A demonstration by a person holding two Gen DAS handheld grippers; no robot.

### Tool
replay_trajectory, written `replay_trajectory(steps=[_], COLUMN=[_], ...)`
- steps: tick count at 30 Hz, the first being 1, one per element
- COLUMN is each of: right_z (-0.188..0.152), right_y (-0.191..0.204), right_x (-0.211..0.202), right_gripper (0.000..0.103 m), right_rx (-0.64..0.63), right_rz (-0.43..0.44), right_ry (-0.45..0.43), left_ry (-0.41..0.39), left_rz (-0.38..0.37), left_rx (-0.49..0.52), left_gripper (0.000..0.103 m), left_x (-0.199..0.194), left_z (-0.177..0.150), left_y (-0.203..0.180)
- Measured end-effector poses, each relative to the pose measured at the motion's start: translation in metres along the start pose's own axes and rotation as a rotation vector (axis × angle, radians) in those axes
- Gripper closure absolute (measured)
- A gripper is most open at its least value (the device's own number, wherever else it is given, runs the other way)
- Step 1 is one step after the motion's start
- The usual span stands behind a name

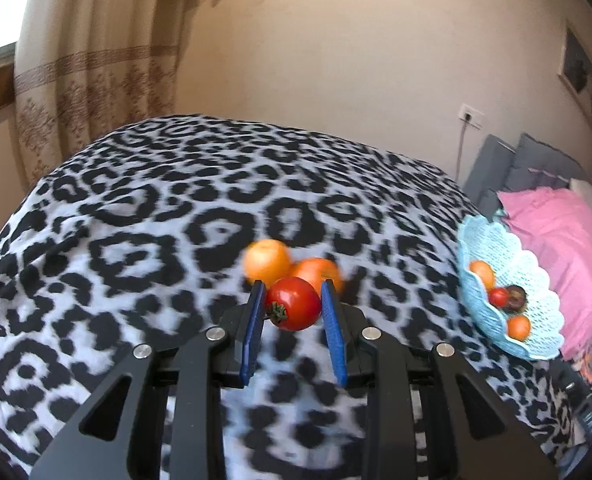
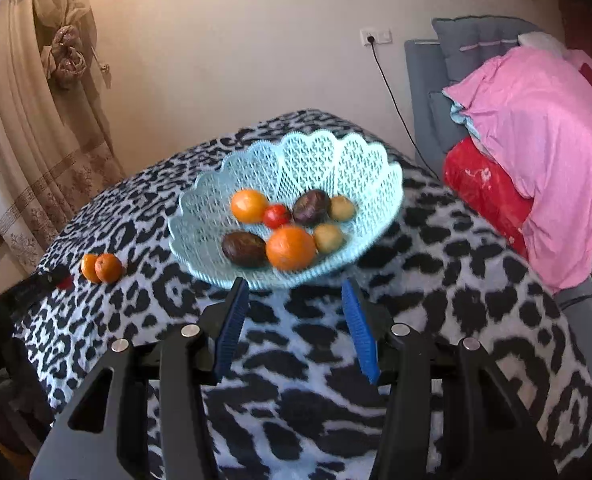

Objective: Organize fruits
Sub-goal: 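Carry the red tomato into the blue basket and open the left tool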

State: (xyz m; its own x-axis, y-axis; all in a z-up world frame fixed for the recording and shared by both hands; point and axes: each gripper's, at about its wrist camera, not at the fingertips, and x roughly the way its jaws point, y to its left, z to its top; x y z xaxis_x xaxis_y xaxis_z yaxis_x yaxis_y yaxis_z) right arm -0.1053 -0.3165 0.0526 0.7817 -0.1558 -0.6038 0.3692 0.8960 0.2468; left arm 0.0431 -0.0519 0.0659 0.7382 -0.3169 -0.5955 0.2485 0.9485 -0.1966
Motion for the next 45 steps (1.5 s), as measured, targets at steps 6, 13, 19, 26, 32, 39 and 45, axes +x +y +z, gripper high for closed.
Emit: replay_trajectory(steps=[6, 13, 19, 26, 32, 39, 45], right_z=[-0.013, -0.017, -0.018, -0.017, -0.017, -0.017, -0.017], right_y=[-0.004, -0.009, -0.020, -0.022, -0.024, -0.023, -0.023], right_x=[0.004, 0.006, 0.009, 0.010, 0.011, 0.012, 0.012], right_gripper=[0.050, 0.046, 0.046, 0.046, 0.046, 0.046, 0.046], right_rx=[0.003, 0.033, 0.080, 0.096, 0.098, 0.099, 0.100], right_rz=[0.024, 0.037, 0.050, 0.066, 0.068, 0.070, 0.070], right_ry=[0.021, 0.029, 0.043, 0.051, 0.053, 0.054, 0.055], left_ry=[0.014, 0.029, 0.042, 0.064, 0.083, 0.089, 0.088], left_rz=[-0.047, -0.104, -0.141, -0.163, -0.173, -0.179, -0.181], left_rx=[0.072, 0.135, 0.170, 0.198, 0.213, 0.214, 0.212], left_gripper=[0.074, 0.074, 0.074, 0.074, 0.074, 0.046, 0.038], left_x=[0.002, 0.010, 0.018, 0.030, 0.039, 0.042, 0.040], left_z=[-0.001, 0.002, 0.006, 0.007, 0.005, 0.004, 0.004], left_y=[-0.046, -0.097, -0.128, -0.151, -0.159, -0.163, -0.160])
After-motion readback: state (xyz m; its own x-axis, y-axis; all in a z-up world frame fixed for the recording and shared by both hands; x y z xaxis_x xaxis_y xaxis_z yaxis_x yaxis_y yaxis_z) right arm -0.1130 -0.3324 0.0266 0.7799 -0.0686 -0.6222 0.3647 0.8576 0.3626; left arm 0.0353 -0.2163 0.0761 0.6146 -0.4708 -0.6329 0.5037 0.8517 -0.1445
